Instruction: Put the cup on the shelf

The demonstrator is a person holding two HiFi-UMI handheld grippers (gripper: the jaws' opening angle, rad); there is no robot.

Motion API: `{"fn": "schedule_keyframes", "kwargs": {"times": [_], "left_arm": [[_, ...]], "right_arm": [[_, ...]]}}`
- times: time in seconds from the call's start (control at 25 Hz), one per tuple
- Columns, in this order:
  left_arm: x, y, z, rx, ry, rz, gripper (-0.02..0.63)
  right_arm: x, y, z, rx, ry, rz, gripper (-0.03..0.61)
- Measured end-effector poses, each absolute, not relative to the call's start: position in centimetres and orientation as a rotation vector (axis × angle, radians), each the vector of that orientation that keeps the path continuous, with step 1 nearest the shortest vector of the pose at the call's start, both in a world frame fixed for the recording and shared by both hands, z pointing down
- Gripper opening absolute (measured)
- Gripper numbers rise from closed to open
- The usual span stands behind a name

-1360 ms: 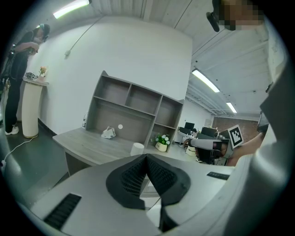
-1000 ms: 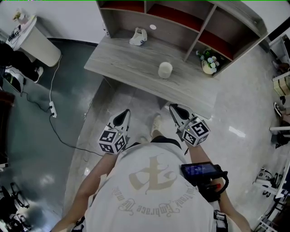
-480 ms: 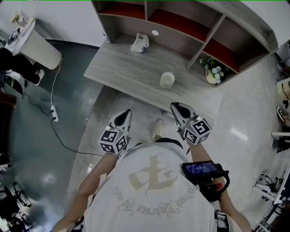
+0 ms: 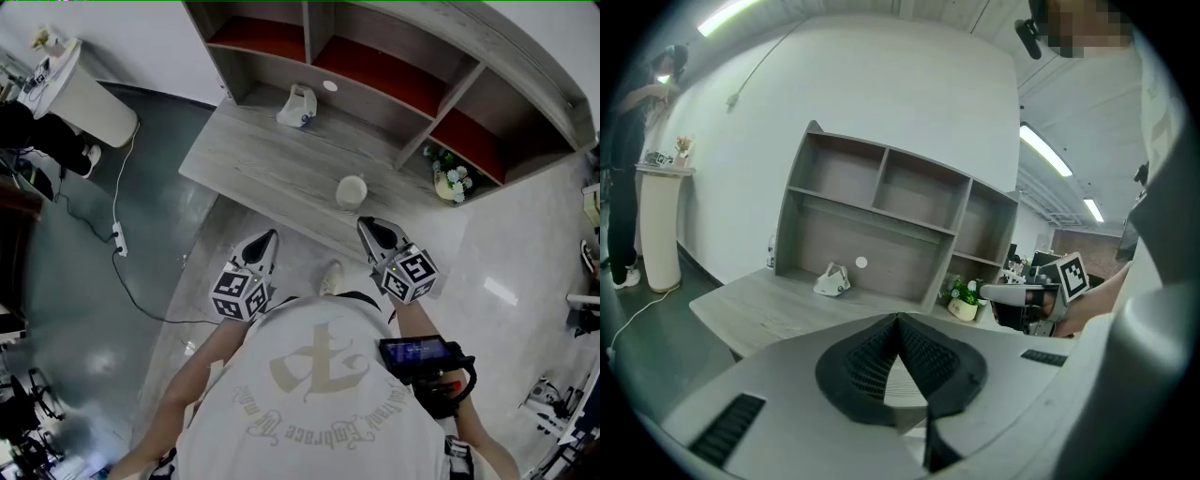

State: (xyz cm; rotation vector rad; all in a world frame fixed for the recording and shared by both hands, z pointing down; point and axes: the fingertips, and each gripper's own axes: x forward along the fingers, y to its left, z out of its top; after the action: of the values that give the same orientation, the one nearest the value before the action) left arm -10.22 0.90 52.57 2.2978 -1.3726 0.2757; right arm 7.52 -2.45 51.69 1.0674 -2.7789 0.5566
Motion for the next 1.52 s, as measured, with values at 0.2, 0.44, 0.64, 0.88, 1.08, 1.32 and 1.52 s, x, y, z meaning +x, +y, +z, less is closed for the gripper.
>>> {"fn": "schedule_keyframes", "kwargs": {"times": [0.2,0.44,0.64,0.88,1.08,1.32,1.52], "left_arm": [[-9.3,-1.8,52.5,2.287,-1.4,0.297,0.002],[-7.0,-4.7,52.4,2.291,-1.405,0.319,0.002],[-5.9,-6.6,52.1,2.294,-1.404,0.334,0.002],[-5.5,-7.6,52.8,2.284,-1.385,0.362,0.002],[-6.0,-8.8,53.3,2.289,-1.353,0.369,0.002],[-5.4,-11.4,53.0,2.362,-1.248,0.393,0.002],[-4.7,-12.3,53.4,2.393,-1.155,0.399,0.002]], "right_arm": [[8.3,-5.1,52.4,1.037,-2.78,0.557,0.006],[10.0,-7.6,54.0,1.006,-2.753,0.553,0.006],[10.9,-9.1,54.9,0.999,-2.735,0.561,0.006],[11.1,-10.3,55.6,1.009,-2.744,0.597,0.006],[10.8,-10.9,56.3,1.041,-2.714,0.607,0.006],[11.0,-12.1,56.6,1.125,-2.657,0.598,0.006],[10.7,-12.1,57.7,1.184,-2.592,0.624,0.008]]}}
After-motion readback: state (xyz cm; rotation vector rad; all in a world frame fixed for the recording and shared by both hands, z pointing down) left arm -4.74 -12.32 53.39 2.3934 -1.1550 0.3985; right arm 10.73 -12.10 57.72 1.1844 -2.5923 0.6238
